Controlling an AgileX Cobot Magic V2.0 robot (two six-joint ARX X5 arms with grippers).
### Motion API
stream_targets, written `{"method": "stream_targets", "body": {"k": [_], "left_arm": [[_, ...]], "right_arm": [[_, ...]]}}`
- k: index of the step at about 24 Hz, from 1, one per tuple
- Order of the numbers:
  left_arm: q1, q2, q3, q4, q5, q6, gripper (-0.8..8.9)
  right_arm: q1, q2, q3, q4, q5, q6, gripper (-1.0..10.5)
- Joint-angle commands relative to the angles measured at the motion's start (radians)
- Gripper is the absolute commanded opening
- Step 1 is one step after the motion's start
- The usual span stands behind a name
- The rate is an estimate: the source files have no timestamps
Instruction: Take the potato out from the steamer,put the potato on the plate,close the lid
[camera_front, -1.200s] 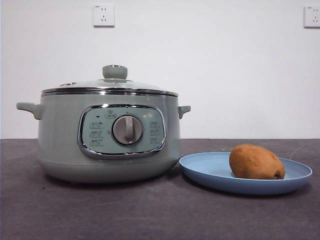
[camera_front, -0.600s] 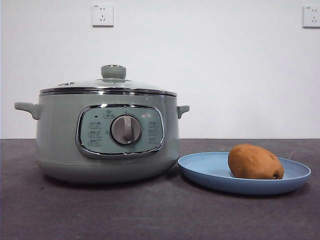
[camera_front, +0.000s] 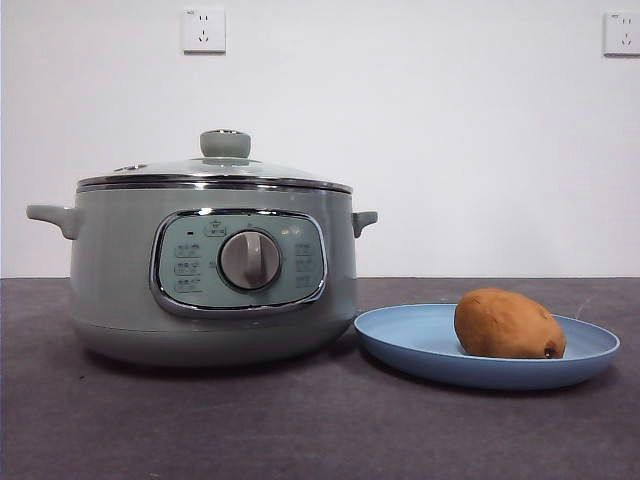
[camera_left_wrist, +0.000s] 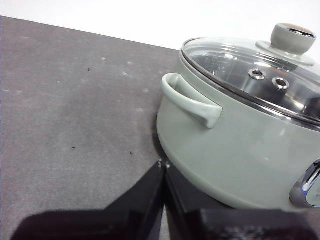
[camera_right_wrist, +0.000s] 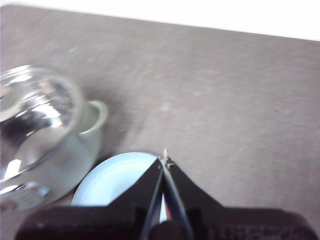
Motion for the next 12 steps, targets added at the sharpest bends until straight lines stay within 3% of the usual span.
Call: {"method": "stream_targets", "body": {"k": [1, 3, 6, 8, 12], "left_arm": [[0.003, -0.001, -0.011, -0.003, 0.000, -0.003, -0.03], [0.003, -0.001, -0.011, -0.003, 0.000, -0.003, -0.03], [0.003, -0.001, -0.011, -0.003, 0.000, -0.003, -0.03], [0.003, -0.001, -0.011, -0.003, 0.000, -0.003, -0.03], [0.003, -0.001, -0.011, -0.003, 0.000, -0.003, -0.03]], "right_arm": [[-0.053, -0.074, -0.171, 0.147, -0.075, 0.003, 0.0], [-0.095, -0.172, -0.388, 0.359, -0.098, 0.036, 0.0], [-0.149, -0.311, -0.711, 0.601, -0.093, 0.143, 0.0], [-0.178, -0.406, -0.898, 0.697, -0.092, 0.183, 0.0], [-0.188, -0.536, -1.073, 0.773, -0.086, 0.202, 0.0]]}}
